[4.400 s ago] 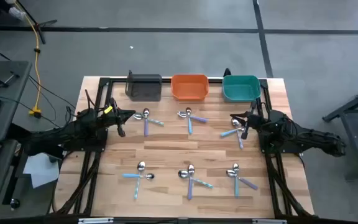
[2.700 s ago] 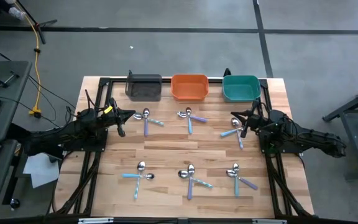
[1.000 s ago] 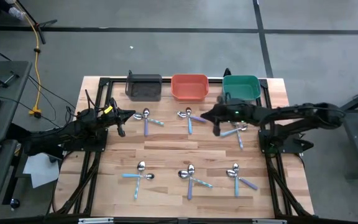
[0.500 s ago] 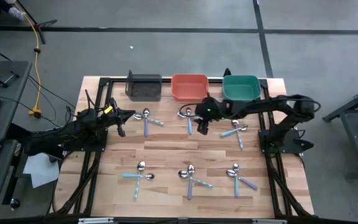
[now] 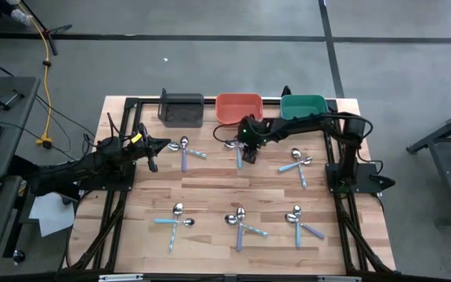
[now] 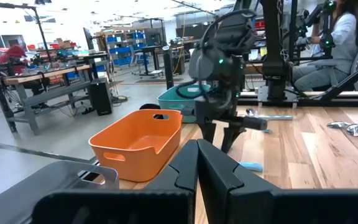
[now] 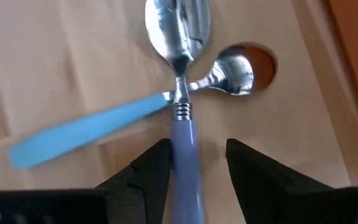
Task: Sort silverware by color (type)
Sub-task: Put the purple spoon into the orange bin
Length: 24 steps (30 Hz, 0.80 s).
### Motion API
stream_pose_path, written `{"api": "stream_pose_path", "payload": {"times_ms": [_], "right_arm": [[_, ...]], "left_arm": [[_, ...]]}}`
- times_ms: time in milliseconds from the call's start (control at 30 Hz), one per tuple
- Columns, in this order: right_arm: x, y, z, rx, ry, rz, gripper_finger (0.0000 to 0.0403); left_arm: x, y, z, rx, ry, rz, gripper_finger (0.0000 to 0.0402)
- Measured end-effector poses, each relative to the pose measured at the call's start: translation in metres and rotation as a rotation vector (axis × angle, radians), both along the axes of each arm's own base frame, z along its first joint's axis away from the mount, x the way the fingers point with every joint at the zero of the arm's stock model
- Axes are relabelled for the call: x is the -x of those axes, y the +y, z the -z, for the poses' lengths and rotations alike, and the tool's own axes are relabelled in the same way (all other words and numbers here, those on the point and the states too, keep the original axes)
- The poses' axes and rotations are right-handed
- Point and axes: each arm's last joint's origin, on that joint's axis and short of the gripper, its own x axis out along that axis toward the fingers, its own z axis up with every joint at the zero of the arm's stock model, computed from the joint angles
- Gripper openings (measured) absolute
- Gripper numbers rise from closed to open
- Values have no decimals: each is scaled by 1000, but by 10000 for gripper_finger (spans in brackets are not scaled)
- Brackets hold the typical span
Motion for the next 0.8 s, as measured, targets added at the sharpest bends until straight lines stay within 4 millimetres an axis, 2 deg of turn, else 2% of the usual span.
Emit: {"api": "stream_pose_path", "payload": {"times_ms": [167, 433, 600, 800], "right_arm": [[-1, -6, 4, -49, -7, -4, 110], [0, 0, -2, -50, -5, -22, 18], [4, 10, -22, -41, -28, -51, 6], [11, 16, -63, 6, -141, -74, 5]], "left_arm": [[0, 0, 0, 0, 0, 0, 3], [0, 0, 0, 0, 1, 0, 3], [0, 0, 0, 0, 0, 0, 3], [0, 0, 0, 0, 0, 0, 3]]}}
